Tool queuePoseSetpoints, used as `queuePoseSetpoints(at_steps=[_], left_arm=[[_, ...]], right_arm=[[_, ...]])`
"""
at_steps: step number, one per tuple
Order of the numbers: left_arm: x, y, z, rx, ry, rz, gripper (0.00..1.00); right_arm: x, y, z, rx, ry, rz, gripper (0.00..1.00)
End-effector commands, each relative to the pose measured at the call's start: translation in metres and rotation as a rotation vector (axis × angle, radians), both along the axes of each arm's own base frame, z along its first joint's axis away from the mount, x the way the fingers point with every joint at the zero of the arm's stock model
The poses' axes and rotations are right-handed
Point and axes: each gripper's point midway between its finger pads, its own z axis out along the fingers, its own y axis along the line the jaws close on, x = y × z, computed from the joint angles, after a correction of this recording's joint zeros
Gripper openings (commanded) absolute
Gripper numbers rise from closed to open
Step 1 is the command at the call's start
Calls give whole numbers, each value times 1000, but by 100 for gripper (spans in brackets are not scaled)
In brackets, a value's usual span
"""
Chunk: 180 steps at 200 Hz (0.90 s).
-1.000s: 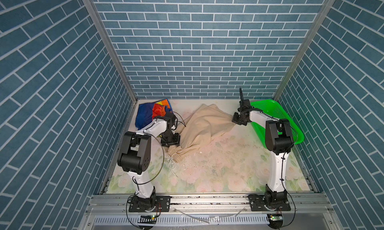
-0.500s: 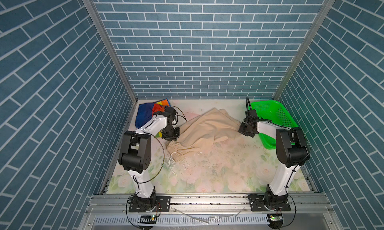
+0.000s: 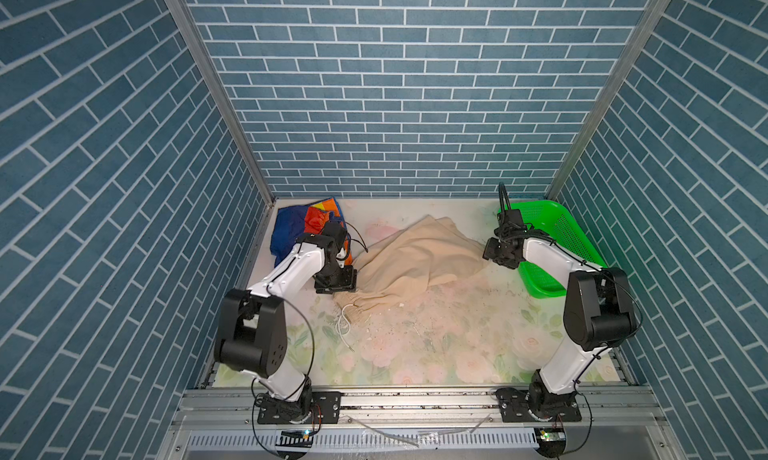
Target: Fold and stack the shorts
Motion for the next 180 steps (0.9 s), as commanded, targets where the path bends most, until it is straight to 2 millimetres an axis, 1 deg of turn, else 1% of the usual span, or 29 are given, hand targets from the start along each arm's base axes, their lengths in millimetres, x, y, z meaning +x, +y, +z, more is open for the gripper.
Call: queuePoseSetpoints(at_steps=[1,14,26,38,48,64,91,102,116,139,154,180], left_arm=[[-35,-8,11,18,3,-23,76],[-51,-17,12,3,-14,-34,79],[-66,-23,7,-19,-8,-25,80],[-76,-26,-1,-28,-2,-16,82],[-78,-24,-9,-11,-9,-9,83],[-75,-24,-18,-1,-19,3,84],[-64,-29,-29,9,-50,2,84],[-59,-27,-33,29,-68,3,89],[-52,-28,-39,36,-85,-3,89],[-48,-32,-53,31,-78,-8,87],[-48,-31,-59,39,-78,-9,83],[-48,-28,-66,54,-83,-8,76]], right_arm=[[-1,14,-8,-18,57,63,66],[0,18,-17,5,75,60,68],[1,20,-23,18,81,53,69],[3,21,-25,23,80,49,70],[5,22,-27,24,82,50,71],[7,25,-30,34,87,57,71],[6,26,-38,38,114,68,71],[6,27,-41,41,121,69,71],[7,28,-46,52,128,68,71],[11,30,-51,69,126,55,71],[15,29,-53,77,114,43,71],[22,29,-55,88,95,26,67]])
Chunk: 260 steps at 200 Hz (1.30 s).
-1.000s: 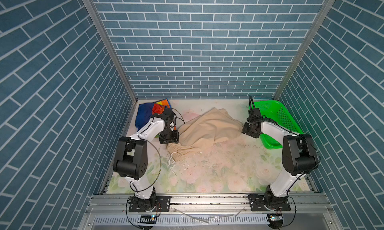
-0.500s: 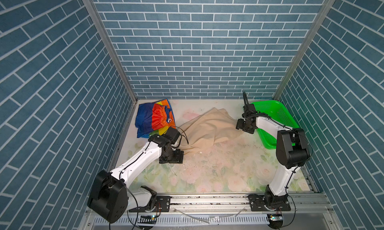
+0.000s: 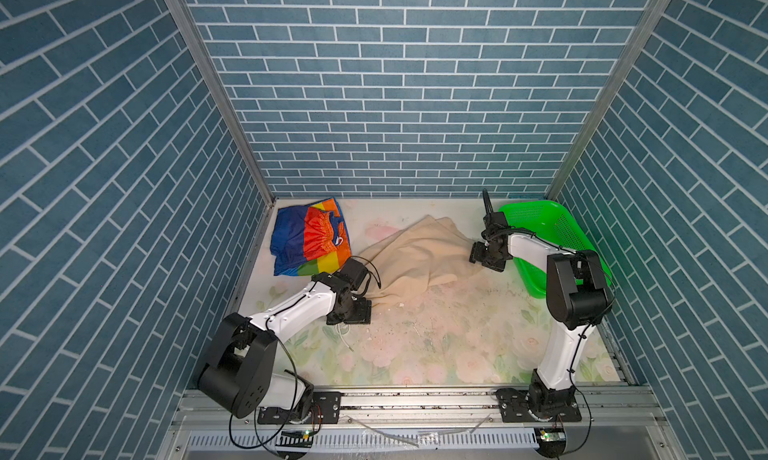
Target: Fold and stack the shorts
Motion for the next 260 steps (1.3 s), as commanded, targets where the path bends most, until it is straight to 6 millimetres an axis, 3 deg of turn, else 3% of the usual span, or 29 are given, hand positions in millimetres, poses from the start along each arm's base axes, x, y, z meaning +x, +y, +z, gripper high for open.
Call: queuePoseSetpoints(at_steps=[1,22,31,48,70,96,122,148,171,194,200,209,218,234,260], left_arm=[[5,2,-6,17,-32,-1,75],[2,1,-15,19,-10,-5,63],[1,4,-19,31,3,-1,47],[-5,9,-23,64,38,8,22],[-15,14,-18,76,78,25,10],[-33,23,-2,86,102,54,6],[-52,23,4,34,129,94,2],[-66,20,3,-8,173,136,1],[-86,19,-9,-25,264,160,2],[-97,19,-14,-14,315,167,8],[-98,18,-15,-16,326,166,14],[-100,16,-16,-26,341,163,28],[-100,15,-13,-27,346,159,40],[-99,19,-2,-3,335,140,51],[-72,27,53,45,185,98,56]], right_arm=[[19,3,8,32,-49,-35,67],[25,3,9,46,-78,-50,58],[27,4,9,49,-86,-52,51],[29,4,9,47,-93,-54,28],[24,-2,15,24,-109,-57,0],[5,-16,24,-47,-90,-45,0],[-27,-30,32,-97,-53,-44,0],[-70,-44,35,-129,-7,-55,0],[-107,-61,33,-190,46,-62,0],[-131,-67,28,-205,86,-57,0],[-135,-65,26,-195,98,-52,15],[-139,-63,24,-182,113,-48,43],[-139,-61,25,-171,119,-43,55],[-129,-57,39,-156,88,-27,60],[-89,-37,85,-108,-49,37,62]])
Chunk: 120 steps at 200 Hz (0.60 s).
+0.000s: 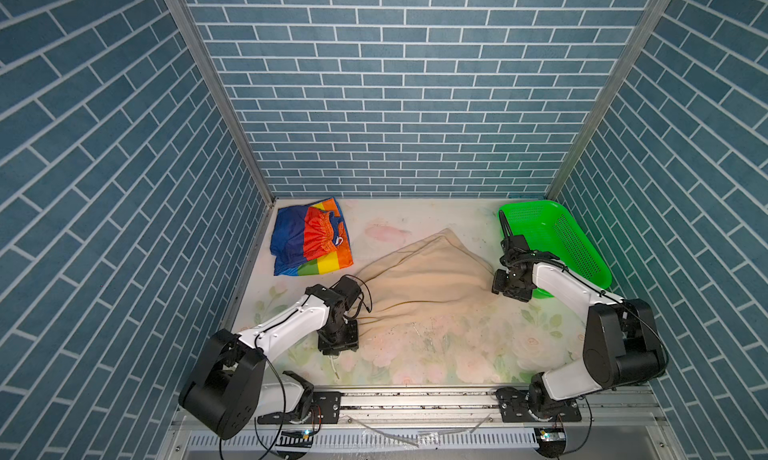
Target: Fold and stack the shorts
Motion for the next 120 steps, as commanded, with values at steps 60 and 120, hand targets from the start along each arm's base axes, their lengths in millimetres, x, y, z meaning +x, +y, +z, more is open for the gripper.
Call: queuePoseSetpoints(at_steps=[60,120], left_arm=[[63,42,110,218,-290,-69,77],[89,31,58,-83,-284,162,88]], right_arm=[[153,111,97,73,-289,404,61],[205,169,42,240,-214,551,62]])
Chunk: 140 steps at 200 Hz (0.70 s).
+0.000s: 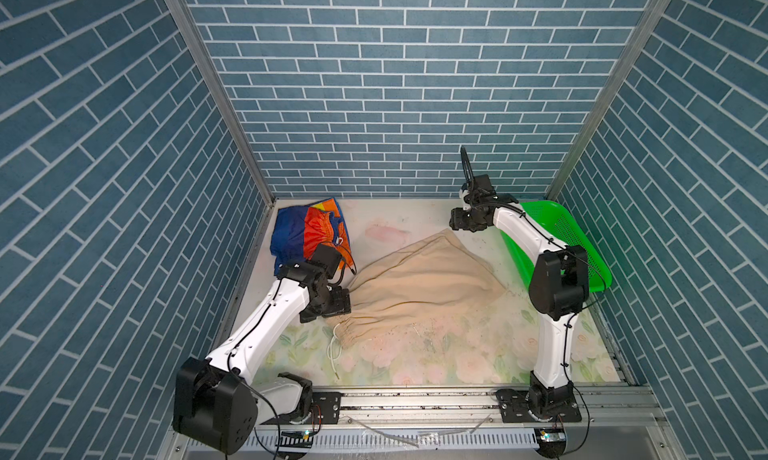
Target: Fold and stack the shorts
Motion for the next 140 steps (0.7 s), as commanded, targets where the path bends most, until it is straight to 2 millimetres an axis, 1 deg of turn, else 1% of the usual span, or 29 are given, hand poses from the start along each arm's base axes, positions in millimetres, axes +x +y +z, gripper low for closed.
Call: queuePoseSetpoints(at_steps=[1,27,65,83,90,93,97,102,110,122,124,140], left_arm=[[19,-12,-4,-132,-54,31,89],[26,-12,-10,-148,-55,37,91],[28,-17,-22,-172,-29,36,91],[29,-18,-29,-181,-16,37,89],[29,-18,-32,-184,-13,39,88],[29,-19,-33,-184,-9,39,88],[29,-19,-35,-186,-7,38,86],[30,-20,-36,-190,-4,41,84],[30,-21,-40,-198,1,42,78],[31,-24,-42,-218,6,40,67],[31,-24,-43,-220,8,40,65],[33,-26,-43,-225,12,36,47]], right_arm=[[1,20,-20,46,64,124,62],[5,31,-38,79,95,160,62],[5,43,-66,124,162,177,62],[5,47,-74,145,178,179,57],[5,48,-75,152,179,180,52],[5,48,-76,155,180,180,48],[5,49,-77,158,181,180,42],[6,49,-76,161,179,179,32],[6,49,-75,165,179,179,16],[6,49,-72,166,171,180,1],[6,49,-71,165,171,178,0],[8,44,-62,160,143,170,0]])
